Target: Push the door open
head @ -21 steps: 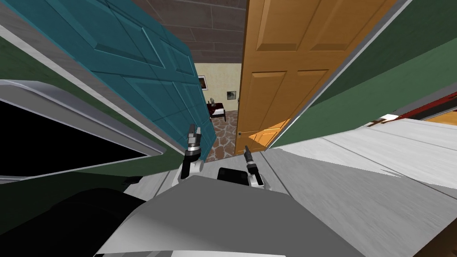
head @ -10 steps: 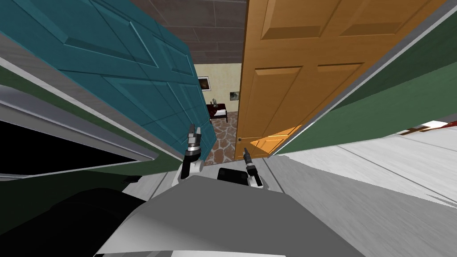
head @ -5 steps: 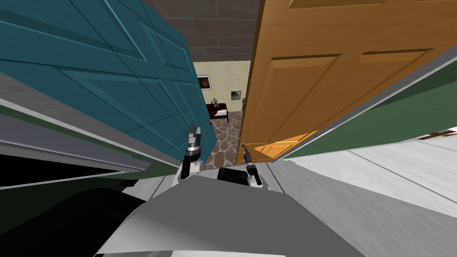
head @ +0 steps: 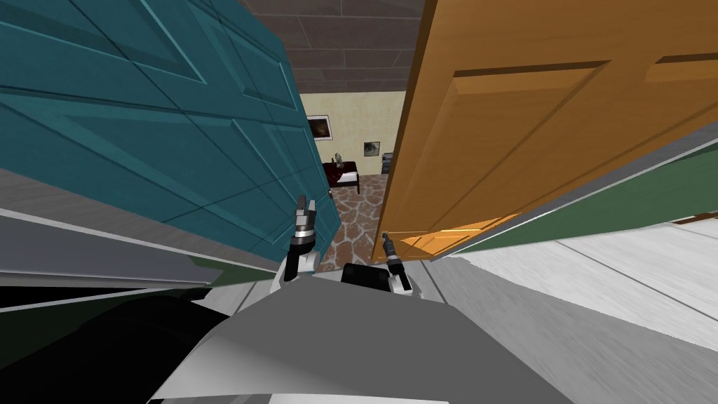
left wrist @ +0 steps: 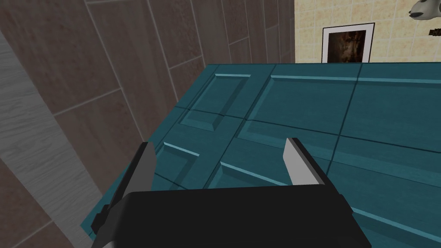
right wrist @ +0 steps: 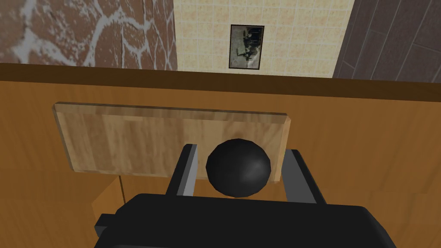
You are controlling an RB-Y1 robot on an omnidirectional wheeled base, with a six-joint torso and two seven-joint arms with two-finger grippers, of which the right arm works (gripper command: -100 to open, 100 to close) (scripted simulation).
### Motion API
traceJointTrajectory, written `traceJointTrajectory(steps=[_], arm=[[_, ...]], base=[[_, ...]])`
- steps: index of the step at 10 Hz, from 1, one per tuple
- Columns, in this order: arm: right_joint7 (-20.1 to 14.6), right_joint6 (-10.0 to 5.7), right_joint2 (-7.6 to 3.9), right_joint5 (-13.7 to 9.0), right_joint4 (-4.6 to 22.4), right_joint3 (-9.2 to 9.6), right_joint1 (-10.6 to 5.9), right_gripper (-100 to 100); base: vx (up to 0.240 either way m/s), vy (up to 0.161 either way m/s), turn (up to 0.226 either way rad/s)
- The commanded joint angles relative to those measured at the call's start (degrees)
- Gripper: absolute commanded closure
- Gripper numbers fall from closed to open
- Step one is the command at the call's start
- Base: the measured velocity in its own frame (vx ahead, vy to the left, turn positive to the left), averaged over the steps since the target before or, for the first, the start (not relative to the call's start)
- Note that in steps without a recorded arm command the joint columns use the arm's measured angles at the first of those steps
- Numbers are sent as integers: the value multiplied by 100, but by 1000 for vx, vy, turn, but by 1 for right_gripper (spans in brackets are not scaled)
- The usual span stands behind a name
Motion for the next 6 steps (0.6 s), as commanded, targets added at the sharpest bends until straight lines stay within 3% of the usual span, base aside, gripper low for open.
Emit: traceJointTrajectory(steps=[1,5,6], arm=[[0,7,-2,-1,1,-2,0,100],[0,7,-2,-1,1,-2,0,100],[25,24,-20,-26,34,-83,-10,100]], base=[[-30,-4,12],[-9,-2,-1],[96,58,-38]])
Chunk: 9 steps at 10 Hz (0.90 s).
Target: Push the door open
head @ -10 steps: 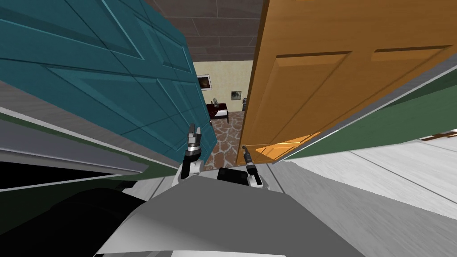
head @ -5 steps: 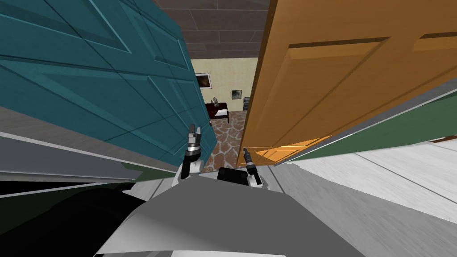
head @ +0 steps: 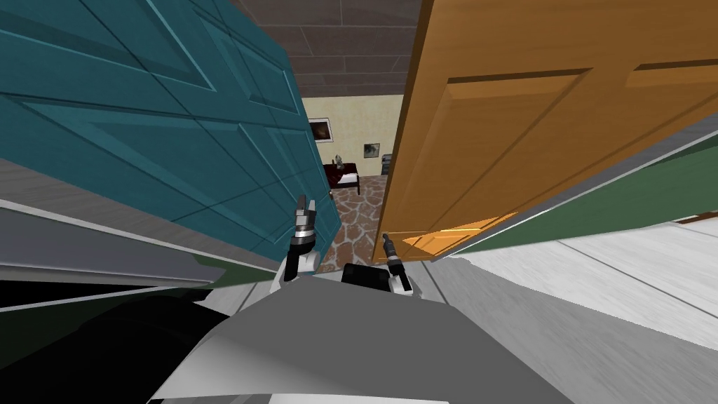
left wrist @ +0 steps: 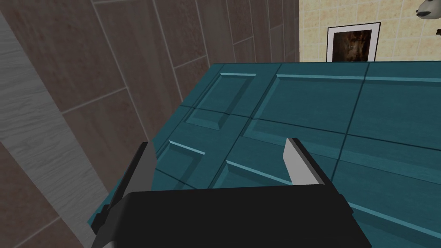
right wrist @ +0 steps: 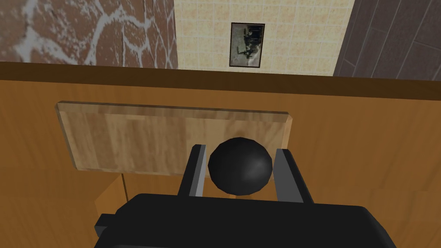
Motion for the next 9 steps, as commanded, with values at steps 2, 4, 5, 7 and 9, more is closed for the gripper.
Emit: traceJointTrajectory(steps=[2,4,5,7,9], arm=[[33,-6,-31,-42,-6,-130,-35,100],[68,-6,-45,-82,22,-255,-61,100],[88,-5,-52,-105,39,-327,-75,100],[123,-5,-58,-143,67,-448,-100,100],[160,-4,-59,-186,97,-580,-127,100]], base=[[139,49,-36],[179,62,-40],[218,86,-54],[180,76,-42],[138,66,-51]])
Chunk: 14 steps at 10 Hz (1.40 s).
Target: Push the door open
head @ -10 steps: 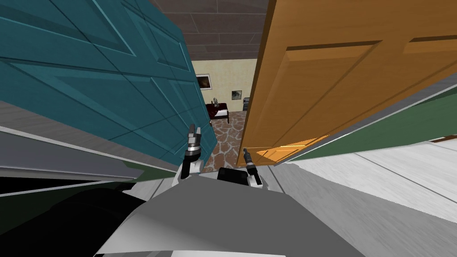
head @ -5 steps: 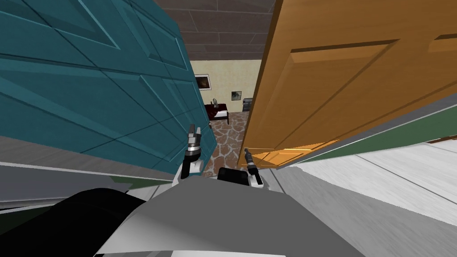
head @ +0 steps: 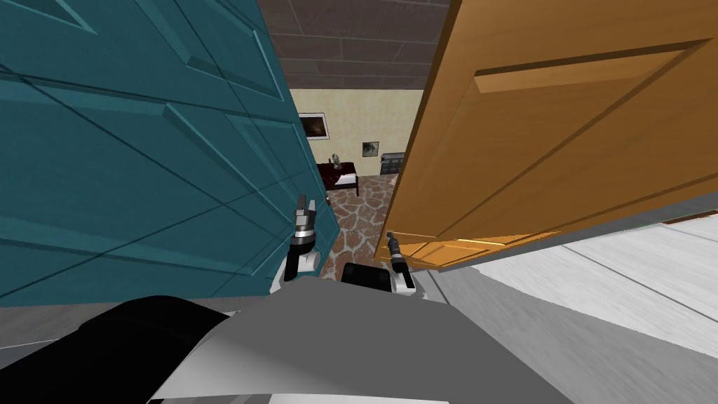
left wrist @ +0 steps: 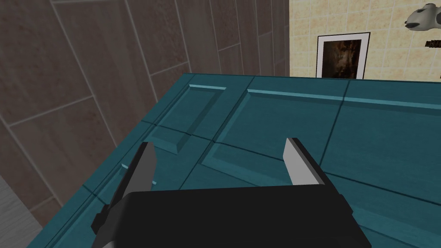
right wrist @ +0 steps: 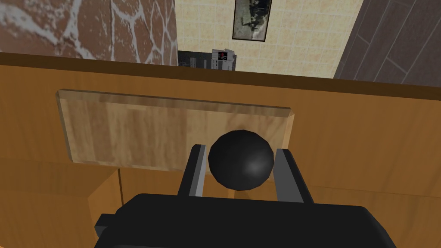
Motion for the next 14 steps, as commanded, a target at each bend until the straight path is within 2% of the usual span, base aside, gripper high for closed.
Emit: traceJointTrajectory(steps=[1,2,6,7,13,14], arm=[[27,-53,-59,-59,78,-174,-42,100],[27,-53,-59,-59,78,-174,-42,100],[108,-52,-42,-151,144,-461,-100,100],[91,-46,-28,-140,86,-377,-16,-100],[114,-2,85,-198,-68,-391,89,-100],[111,-9,67,-191,-47,-390,75,-100]], base=[[134,61,-65],[78,39,-19],[103,53,-73],[-60,65,-78],[-203,62,-51],[-93,20,-14]])
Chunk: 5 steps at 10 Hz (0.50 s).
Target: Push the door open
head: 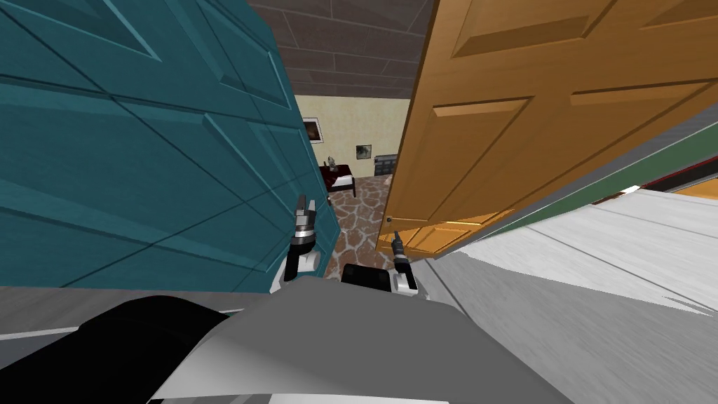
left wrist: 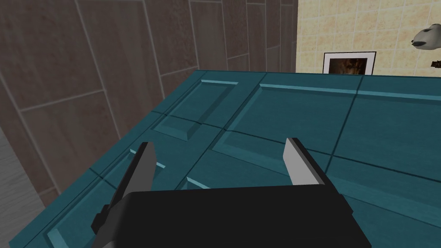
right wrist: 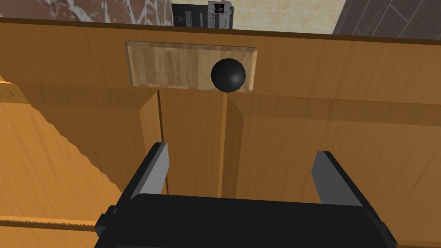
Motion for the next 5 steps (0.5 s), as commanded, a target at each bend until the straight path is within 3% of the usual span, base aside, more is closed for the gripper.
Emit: traceJointTrajectory(steps=[1,5], arm=[[5,-25,-16,-4,31,-21,-17,-100],[19,-86,-17,-14,107,-71,-59,-100]], base=[[107,5,25],[195,23,24]])
